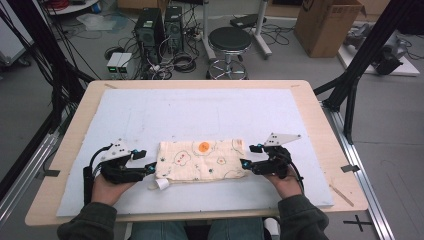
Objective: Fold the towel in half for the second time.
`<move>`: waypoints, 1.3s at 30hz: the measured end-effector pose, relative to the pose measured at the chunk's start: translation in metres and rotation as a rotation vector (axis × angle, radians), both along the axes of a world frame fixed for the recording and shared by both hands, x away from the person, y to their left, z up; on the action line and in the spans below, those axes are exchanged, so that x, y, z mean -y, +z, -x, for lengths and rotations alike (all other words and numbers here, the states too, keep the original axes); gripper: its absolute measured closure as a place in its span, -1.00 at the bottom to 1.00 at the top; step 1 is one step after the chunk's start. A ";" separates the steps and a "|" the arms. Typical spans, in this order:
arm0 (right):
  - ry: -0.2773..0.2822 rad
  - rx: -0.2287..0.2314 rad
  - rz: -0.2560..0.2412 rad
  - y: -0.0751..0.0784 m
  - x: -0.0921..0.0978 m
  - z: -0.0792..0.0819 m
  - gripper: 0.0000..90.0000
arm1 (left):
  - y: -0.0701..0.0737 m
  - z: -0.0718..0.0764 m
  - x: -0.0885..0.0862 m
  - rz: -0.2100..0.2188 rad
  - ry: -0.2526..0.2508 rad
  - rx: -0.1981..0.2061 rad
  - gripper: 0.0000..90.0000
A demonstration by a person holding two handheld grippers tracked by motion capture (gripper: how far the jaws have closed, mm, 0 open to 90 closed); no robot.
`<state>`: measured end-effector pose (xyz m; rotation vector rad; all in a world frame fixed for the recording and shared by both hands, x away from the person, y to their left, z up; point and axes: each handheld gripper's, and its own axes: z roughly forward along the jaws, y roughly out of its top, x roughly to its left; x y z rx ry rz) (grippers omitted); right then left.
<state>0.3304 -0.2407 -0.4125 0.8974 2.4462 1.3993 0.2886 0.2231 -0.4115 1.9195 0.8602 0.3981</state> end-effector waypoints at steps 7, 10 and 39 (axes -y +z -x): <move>0.002 -0.013 0.003 -0.002 -0.001 -0.006 -0.31 | -0.002 -0.006 0.000 0.008 0.006 -0.009 -0.11; -0.002 -0.016 0.013 -0.002 -0.002 -0.010 -0.31 | -0.002 -0.012 0.001 0.005 0.010 -0.019 -0.10; -0.054 -0.128 0.075 0.002 -0.007 -0.089 -0.01 | -0.012 -0.092 0.024 -0.002 0.087 -0.149 0.10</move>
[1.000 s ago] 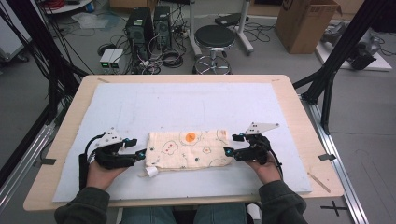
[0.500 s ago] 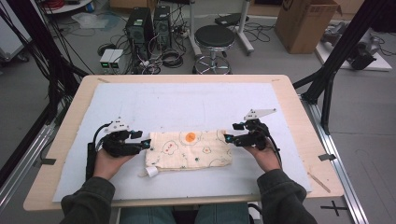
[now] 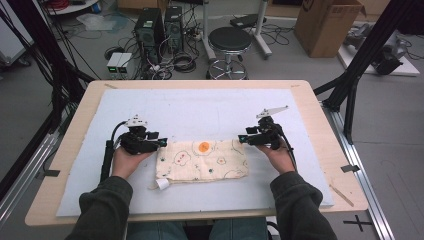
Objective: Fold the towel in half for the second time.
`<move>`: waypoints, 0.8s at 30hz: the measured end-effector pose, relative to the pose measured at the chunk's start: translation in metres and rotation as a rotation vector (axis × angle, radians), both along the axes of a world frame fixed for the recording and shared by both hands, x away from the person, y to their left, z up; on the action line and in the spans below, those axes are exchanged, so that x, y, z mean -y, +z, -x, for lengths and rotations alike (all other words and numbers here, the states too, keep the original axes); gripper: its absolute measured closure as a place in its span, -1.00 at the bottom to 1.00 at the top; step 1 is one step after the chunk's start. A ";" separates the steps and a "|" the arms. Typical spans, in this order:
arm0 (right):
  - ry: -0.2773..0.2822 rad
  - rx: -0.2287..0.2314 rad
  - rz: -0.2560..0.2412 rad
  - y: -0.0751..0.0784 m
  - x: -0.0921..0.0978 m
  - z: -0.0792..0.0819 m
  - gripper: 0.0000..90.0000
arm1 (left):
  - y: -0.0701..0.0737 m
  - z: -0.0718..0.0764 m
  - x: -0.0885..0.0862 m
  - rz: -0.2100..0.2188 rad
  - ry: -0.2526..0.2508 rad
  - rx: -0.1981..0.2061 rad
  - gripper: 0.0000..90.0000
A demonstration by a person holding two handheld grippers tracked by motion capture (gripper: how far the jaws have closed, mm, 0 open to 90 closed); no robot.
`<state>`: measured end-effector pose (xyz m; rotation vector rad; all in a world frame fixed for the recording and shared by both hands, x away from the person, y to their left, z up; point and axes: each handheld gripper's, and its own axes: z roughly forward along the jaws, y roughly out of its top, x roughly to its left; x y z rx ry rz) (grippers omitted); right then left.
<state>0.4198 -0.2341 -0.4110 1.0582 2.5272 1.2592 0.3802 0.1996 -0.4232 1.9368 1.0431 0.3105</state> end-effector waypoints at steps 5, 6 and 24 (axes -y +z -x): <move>0.004 -0.041 0.008 -0.009 -0.004 -0.006 0.11 | -0.008 -0.006 0.000 -0.007 -0.006 -0.048 0.14; 0.009 -0.046 0.011 -0.010 -0.004 -0.008 0.14 | -0.009 -0.006 -0.001 -0.015 -0.013 -0.052 0.15; 0.039 -0.077 0.071 -0.026 -0.014 -0.016 0.64 | -0.019 -0.011 0.003 -0.047 -0.058 -0.069 0.54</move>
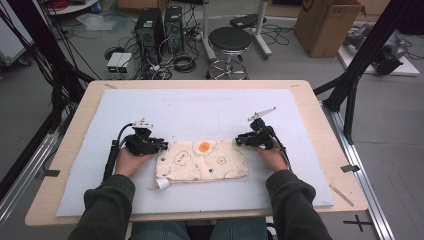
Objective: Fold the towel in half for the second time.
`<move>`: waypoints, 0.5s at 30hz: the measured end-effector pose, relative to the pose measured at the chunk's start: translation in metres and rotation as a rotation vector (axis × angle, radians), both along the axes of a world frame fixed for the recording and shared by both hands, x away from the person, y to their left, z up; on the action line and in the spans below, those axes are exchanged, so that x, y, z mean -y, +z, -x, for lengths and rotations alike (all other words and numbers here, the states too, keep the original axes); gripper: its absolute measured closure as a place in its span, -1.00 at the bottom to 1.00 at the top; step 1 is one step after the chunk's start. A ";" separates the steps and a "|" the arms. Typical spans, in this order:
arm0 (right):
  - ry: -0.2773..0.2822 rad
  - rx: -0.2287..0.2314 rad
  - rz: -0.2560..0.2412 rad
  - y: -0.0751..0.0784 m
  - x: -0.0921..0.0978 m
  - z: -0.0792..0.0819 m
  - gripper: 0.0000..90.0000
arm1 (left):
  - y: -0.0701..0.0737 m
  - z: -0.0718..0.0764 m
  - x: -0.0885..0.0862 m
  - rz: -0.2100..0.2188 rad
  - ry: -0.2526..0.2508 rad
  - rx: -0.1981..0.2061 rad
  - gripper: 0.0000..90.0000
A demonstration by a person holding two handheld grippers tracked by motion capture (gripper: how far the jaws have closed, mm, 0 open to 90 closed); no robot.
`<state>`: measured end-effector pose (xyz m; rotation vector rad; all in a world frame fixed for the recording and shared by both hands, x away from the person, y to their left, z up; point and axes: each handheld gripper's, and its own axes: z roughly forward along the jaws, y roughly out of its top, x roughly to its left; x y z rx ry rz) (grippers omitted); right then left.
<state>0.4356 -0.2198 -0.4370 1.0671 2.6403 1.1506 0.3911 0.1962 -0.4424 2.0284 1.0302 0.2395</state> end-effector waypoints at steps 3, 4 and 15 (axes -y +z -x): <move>0.013 -0.001 0.005 0.000 -0.001 0.000 0.75 | 0.000 -0.001 0.000 -0.005 -0.002 0.005 0.68; 0.015 -0.004 0.002 0.000 -0.001 0.000 0.78 | -0.001 -0.001 -0.001 -0.004 0.002 0.004 0.71; 0.028 -0.023 -0.035 0.000 0.003 -0.002 0.86 | 0.002 -0.001 -0.002 -0.019 -0.002 0.031 0.91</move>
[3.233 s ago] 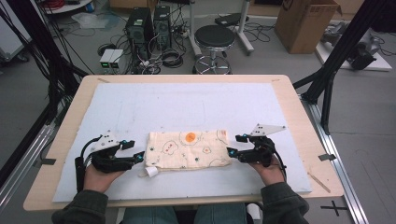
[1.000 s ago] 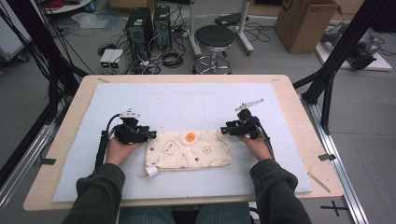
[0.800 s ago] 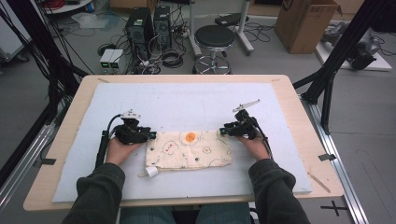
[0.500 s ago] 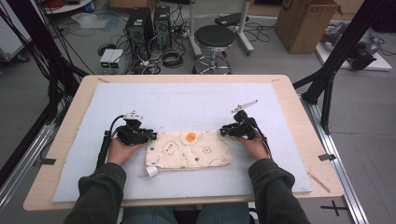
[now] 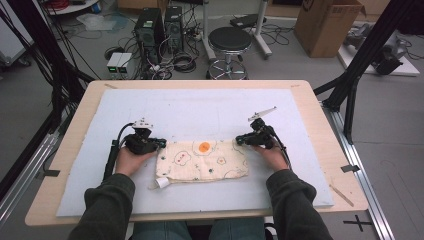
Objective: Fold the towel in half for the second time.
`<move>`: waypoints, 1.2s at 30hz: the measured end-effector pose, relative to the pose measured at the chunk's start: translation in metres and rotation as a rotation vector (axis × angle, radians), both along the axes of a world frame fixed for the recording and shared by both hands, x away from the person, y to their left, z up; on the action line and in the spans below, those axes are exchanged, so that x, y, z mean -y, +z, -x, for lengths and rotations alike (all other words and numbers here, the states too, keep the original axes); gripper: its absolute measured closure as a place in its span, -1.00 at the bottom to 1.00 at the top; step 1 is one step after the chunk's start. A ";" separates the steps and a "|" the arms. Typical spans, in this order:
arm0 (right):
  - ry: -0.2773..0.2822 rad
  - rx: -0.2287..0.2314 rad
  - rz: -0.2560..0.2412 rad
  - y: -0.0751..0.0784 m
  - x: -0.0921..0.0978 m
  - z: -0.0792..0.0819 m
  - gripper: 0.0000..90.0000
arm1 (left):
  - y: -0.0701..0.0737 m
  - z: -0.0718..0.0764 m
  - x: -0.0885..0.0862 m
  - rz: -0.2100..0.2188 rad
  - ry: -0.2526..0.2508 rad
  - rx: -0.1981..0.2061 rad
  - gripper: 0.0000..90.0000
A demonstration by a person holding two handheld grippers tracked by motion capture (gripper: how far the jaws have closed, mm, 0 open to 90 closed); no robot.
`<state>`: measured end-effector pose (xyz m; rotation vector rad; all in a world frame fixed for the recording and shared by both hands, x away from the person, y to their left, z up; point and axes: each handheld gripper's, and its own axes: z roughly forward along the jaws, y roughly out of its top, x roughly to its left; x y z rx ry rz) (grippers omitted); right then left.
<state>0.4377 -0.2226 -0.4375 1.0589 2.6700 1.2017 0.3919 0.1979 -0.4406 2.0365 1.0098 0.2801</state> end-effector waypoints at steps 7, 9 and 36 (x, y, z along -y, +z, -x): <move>-0.018 0.004 -0.040 0.004 0.004 -0.001 0.87 | 0.005 -0.003 -0.002 0.017 0.026 0.027 0.91; -0.028 0.005 -0.043 0.006 0.005 -0.003 0.87 | 0.008 -0.006 -0.002 0.019 0.026 0.030 0.92; -0.067 0.035 -0.097 0.020 0.013 -0.002 0.87 | 0.018 -0.005 -0.003 0.051 0.001 0.074 0.91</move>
